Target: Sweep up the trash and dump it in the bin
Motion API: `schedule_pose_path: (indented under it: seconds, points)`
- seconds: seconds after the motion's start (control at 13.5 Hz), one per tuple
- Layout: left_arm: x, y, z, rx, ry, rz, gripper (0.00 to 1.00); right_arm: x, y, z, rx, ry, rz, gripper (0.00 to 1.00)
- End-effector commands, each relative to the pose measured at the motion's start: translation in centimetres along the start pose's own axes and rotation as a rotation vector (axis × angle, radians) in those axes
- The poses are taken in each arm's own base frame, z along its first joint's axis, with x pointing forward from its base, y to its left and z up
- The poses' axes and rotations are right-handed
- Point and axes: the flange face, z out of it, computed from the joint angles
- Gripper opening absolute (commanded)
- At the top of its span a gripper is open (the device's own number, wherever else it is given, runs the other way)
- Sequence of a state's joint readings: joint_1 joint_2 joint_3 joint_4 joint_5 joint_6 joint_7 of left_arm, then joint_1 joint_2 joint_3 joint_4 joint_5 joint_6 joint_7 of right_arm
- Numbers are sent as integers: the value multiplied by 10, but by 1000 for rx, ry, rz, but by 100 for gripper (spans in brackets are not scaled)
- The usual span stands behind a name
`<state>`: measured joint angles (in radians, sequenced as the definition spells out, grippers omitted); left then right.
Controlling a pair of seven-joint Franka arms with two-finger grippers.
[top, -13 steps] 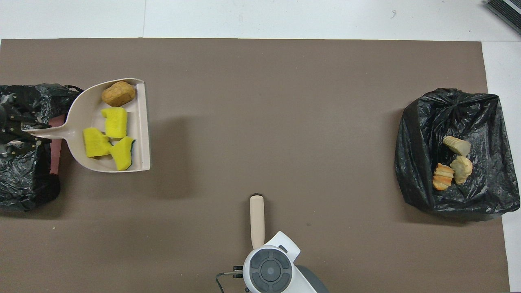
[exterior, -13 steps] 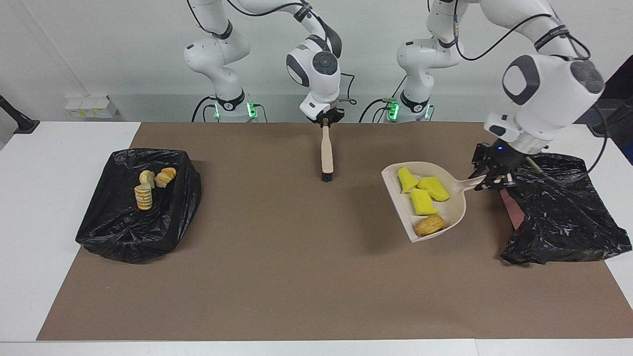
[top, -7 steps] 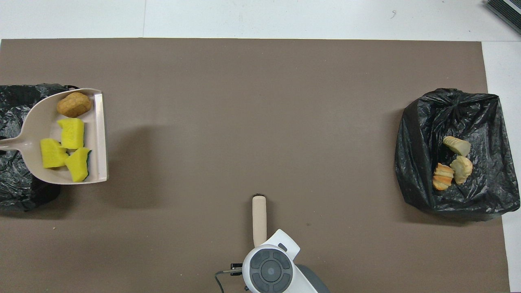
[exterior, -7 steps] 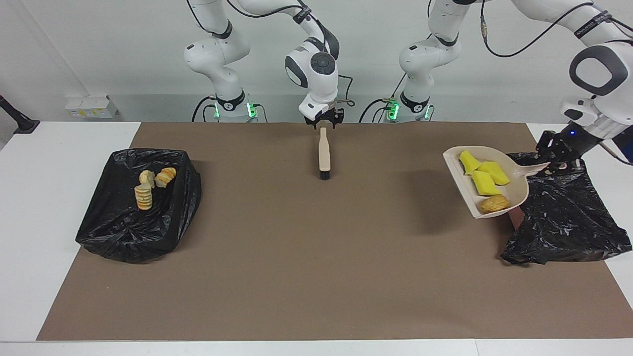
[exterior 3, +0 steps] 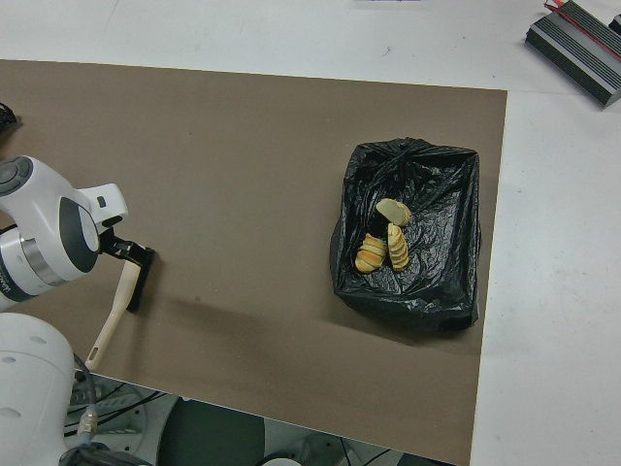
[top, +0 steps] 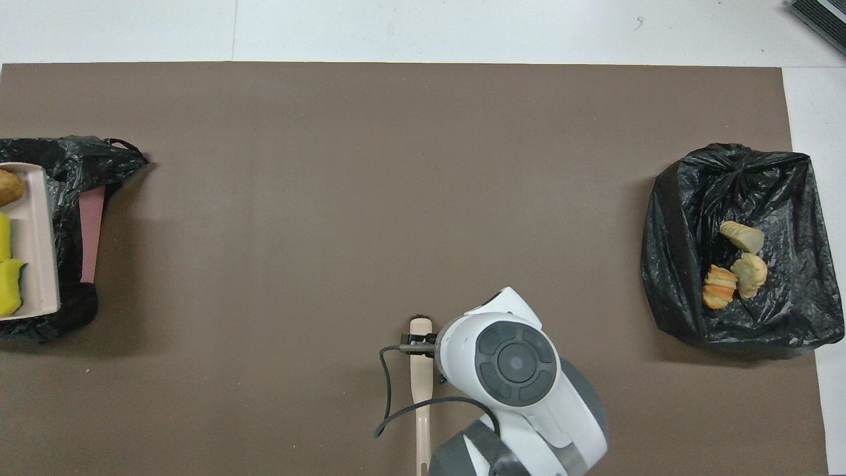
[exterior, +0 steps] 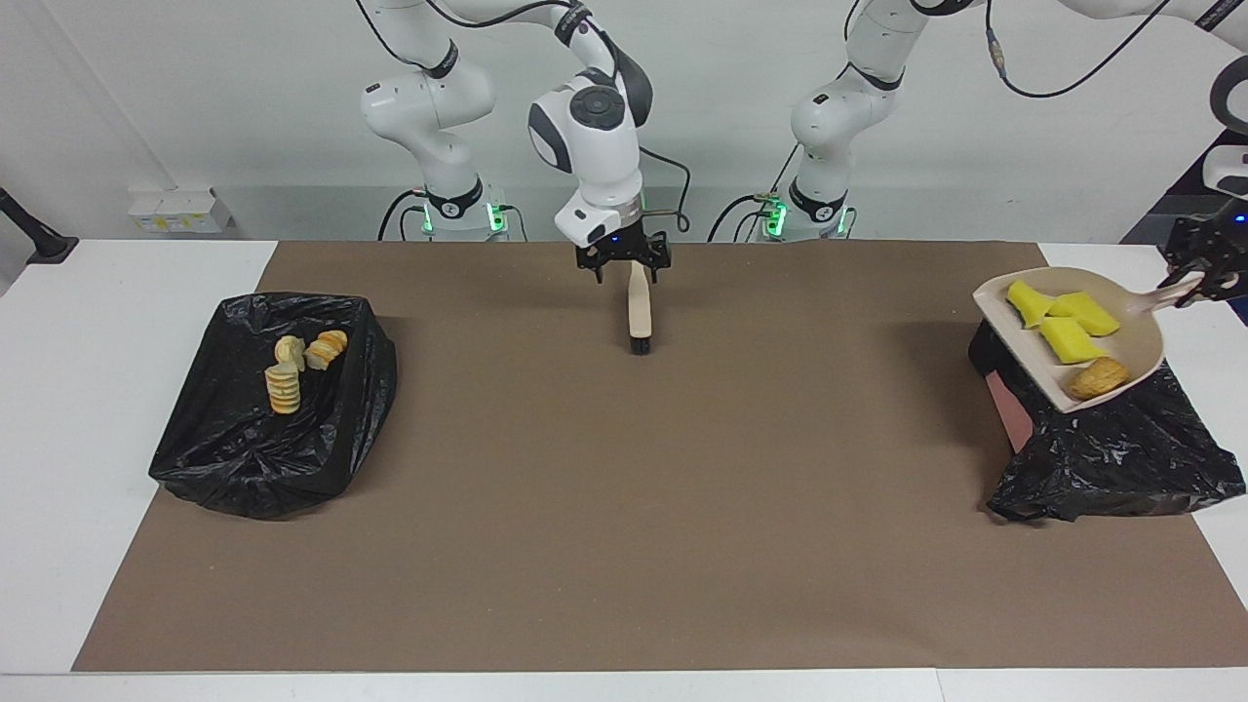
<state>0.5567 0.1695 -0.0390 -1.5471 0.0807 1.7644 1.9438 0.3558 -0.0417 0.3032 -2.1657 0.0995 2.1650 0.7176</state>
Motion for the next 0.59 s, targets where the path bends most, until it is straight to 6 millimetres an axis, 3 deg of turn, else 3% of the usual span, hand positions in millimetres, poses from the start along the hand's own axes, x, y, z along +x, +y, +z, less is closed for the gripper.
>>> schedule_pose_path:
  seconds: [0.0,0.22,0.37,0.52]
  points:
    - [-16,-17,-9,-15,-140,55,0,33,22,-23,-63,65,-37,100]
    - [-11,-29,-13,10,-294,116,0,64,54,-34,-109,116,-73,100]
    - [5,-35,-10,9,-357,157,0,92,85,-52,-120,149,-42,100]
    - [21,-43,-9,2,-461,158,0,124,131,-81,-117,168,5,100]
